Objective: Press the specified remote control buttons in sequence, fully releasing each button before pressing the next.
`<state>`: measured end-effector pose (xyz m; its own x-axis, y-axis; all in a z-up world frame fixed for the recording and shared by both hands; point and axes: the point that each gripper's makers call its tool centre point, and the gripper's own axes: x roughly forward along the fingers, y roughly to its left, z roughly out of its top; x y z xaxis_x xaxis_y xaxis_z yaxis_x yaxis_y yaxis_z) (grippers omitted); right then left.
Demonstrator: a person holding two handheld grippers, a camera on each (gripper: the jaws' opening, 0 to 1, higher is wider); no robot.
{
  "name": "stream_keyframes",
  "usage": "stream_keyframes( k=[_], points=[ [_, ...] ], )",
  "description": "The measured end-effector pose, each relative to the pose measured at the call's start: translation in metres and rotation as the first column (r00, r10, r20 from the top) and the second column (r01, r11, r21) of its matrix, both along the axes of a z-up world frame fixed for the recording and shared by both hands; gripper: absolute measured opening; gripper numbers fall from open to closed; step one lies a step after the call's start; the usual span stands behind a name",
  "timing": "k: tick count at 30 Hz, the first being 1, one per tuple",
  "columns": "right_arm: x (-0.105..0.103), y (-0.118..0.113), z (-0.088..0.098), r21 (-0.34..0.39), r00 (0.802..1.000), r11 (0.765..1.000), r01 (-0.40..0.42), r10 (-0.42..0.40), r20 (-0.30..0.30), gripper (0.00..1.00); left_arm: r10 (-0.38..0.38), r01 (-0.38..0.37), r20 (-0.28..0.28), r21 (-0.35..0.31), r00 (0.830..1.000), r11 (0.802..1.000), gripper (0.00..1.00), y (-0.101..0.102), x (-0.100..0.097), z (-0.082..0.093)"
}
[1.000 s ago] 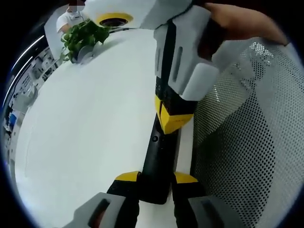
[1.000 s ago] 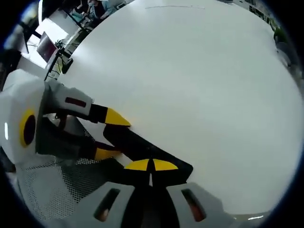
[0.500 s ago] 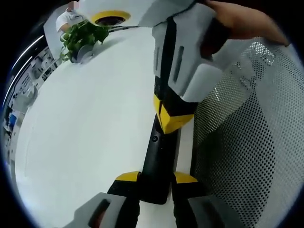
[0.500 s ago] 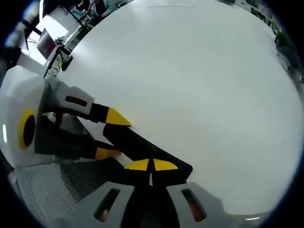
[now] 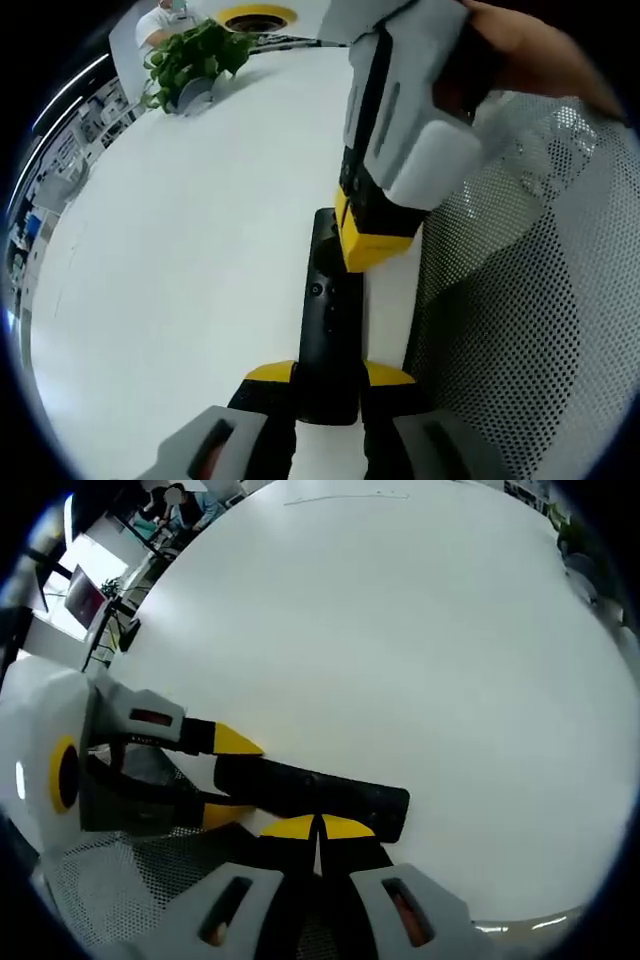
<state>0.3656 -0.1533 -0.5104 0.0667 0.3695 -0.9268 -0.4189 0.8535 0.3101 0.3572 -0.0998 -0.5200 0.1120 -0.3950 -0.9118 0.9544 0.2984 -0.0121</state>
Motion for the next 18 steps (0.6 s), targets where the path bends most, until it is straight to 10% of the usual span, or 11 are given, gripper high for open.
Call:
stream_keyframes(
  k=[18],
  points=[
    [0.009,0.0005,-0.0029,0.033,1.0,0.999,0.031,-0.031,0.0,0.0,-0.023,0.023,0.001,-0.023,1.0,0.999,0.24,0.0012,-0.0001,0.0003]
  ],
)
